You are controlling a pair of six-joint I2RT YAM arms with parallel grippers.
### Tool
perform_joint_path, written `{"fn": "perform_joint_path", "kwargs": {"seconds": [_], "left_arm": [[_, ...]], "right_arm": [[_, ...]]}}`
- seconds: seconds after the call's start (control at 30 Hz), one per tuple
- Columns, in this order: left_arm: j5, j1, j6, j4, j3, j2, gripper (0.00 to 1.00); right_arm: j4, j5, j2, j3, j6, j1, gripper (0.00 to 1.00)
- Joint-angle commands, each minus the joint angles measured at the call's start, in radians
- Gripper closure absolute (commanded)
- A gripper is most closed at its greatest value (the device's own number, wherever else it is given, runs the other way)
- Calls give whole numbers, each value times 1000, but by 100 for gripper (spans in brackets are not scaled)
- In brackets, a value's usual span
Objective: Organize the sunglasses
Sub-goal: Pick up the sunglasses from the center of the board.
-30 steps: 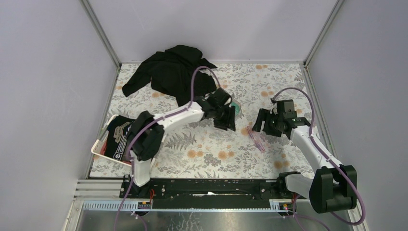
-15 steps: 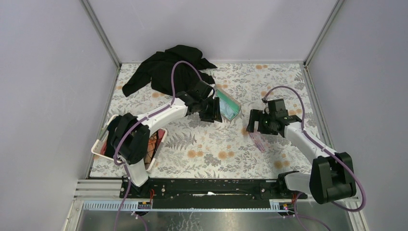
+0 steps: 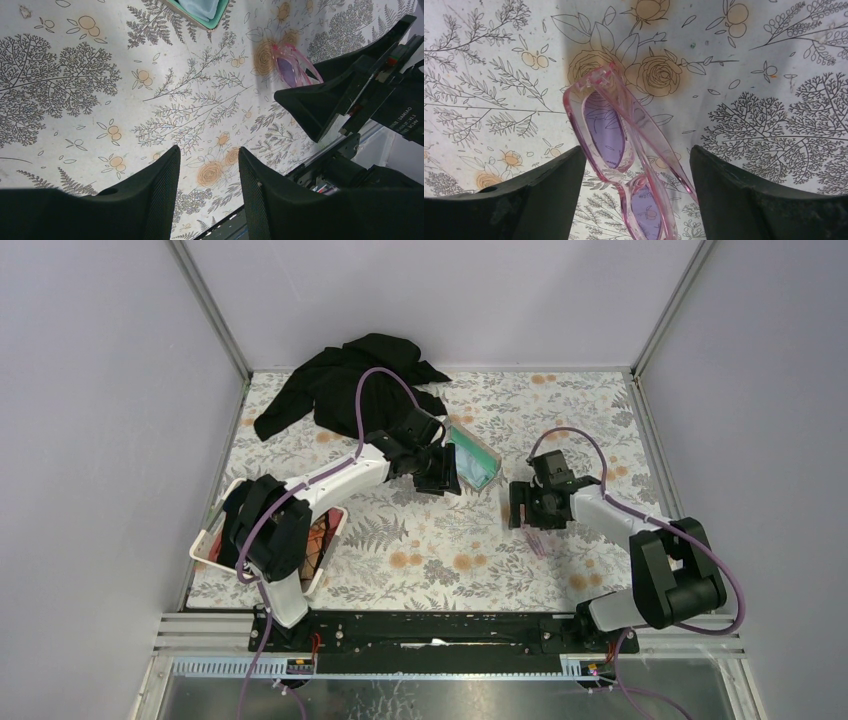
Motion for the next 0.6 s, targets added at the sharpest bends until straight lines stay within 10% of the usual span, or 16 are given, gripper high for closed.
{"fn": "perform_joint_path", "kwargs": {"seconds": [0.0, 0.2, 0.57], "left_arm": [[19, -3, 12, 26, -6, 11, 49], [22, -3, 12, 25, -3, 17, 48], [10, 16, 21, 20, -27, 0, 48]], "right_arm": [[-28, 47, 11, 44, 18, 13, 22], [-40, 4, 40, 74, 43, 14, 65], [-30, -13, 156, 196, 79, 113, 64]]}}
